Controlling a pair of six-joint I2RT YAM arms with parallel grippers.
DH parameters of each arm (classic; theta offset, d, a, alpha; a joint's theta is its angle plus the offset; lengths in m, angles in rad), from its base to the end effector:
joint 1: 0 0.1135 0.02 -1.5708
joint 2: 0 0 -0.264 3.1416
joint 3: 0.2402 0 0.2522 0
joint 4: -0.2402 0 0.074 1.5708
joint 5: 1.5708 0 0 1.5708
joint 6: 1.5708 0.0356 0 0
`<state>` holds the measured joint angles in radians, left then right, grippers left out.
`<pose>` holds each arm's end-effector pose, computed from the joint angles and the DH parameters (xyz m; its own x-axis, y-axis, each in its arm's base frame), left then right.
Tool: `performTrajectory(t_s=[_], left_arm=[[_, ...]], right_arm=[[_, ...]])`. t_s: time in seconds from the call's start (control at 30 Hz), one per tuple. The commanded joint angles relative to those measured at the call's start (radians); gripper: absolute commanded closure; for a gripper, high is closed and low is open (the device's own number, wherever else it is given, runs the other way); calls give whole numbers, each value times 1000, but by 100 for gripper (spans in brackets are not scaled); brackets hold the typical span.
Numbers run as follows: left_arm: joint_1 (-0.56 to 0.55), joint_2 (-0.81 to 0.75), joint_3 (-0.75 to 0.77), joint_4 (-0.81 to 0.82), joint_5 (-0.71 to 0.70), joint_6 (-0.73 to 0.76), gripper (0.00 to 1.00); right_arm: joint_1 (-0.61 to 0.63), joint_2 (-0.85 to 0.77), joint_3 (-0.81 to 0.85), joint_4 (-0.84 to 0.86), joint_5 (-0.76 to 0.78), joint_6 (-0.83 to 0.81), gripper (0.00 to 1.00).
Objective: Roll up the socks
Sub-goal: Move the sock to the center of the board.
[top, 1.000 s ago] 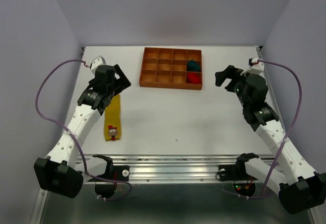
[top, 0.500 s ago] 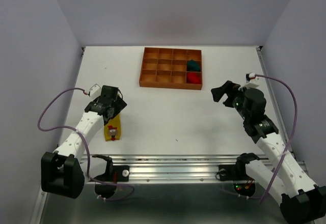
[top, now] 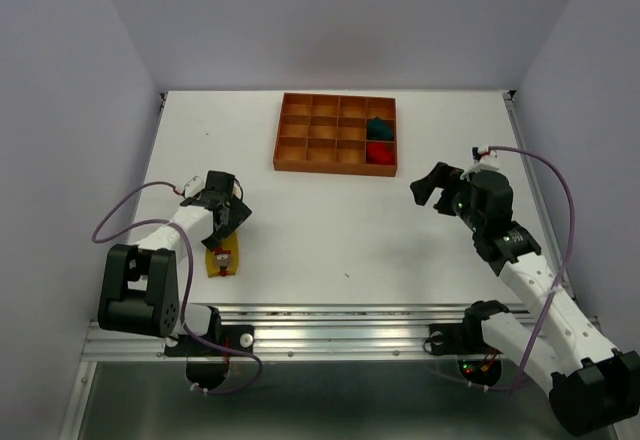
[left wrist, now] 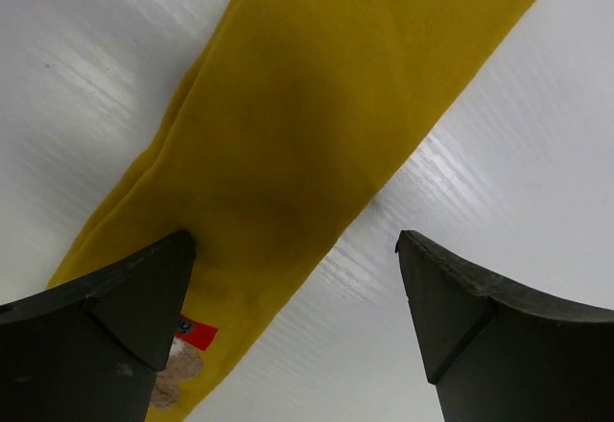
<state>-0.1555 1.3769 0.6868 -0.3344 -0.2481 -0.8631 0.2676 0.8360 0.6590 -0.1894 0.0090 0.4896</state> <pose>0.2509 -0.0305 0.1702 -0.5671 -0.6567 -0.4972 -0.6258 0.7360 -0.2584 0.1901 0.0518 0.2860 -0.4254 0.3710 -0.8255 -0.0637 0.8976 0.4362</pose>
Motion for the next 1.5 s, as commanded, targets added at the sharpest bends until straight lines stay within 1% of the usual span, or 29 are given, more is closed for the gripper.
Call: performTrajectory(t_s=[0.0,0.07,0.2,0.23,0.3,0.33,0.43,0.47,0.6,0.67,0.77,0.97,1.1,1.2,1.27,1.3,1.37,1.4,1.43,1.47], left_arm=[[-15,13,-56,66,96,-33,1],[-30,25,-73,84,99,-57,1],[-116,57,-70,115,118,-125,1],[-180,69,-57,117,115,-146,1],[-251,79,-40,123,121,-214,1],[-318,86,-21,127,125,-235,1],[-412,99,5,140,135,-315,1],[-474,103,28,140,129,-339,1],[-607,175,120,155,121,-338,1],[-671,258,200,155,125,-317,1],[-729,379,305,140,144,-268,1],[-762,415,427,124,106,-186,1],[-762,403,485,63,52,-123,1],[-762,340,482,22,-5,-96,1],[-759,265,479,-14,-48,-82,1],[-759,207,479,-62,-92,-77,1],[-753,142,464,-107,-140,-74,1],[-725,110,447,-123,-160,-65,1],[-702,43,427,-127,-164,-59,1],[-672,9,365,-127,-166,-62,1]], right_arm=[[-7,-32,8,2,34,-16,0],[-7,-38,10,-4,34,-14,0],[-7,-38,16,-5,5,-11,0],[-7,-38,17,-7,0,-13,0],[-7,-38,19,-5,-46,-17,0],[-7,-37,18,-5,-59,-17,0],[-7,-31,19,-10,-70,-19,0],[-7,-26,19,-12,-81,-19,0],[-7,-18,18,-19,-86,-16,0],[-7,-23,16,-19,-81,-13,0],[-7,-32,17,-21,-87,-13,0],[-7,-54,8,-15,-113,-17,0],[-7,-48,8,-4,-168,-37,0],[-7,-52,4,16,-182,-49,0],[-7,-43,2,44,-225,-62,0],[-7,-34,8,39,-234,-69,0],[21,-11,31,31,-234,-100,0],[30,15,36,31,-234,-105,0],[30,31,39,42,-239,-111,0],[51,49,44,45,-228,-123,0]])
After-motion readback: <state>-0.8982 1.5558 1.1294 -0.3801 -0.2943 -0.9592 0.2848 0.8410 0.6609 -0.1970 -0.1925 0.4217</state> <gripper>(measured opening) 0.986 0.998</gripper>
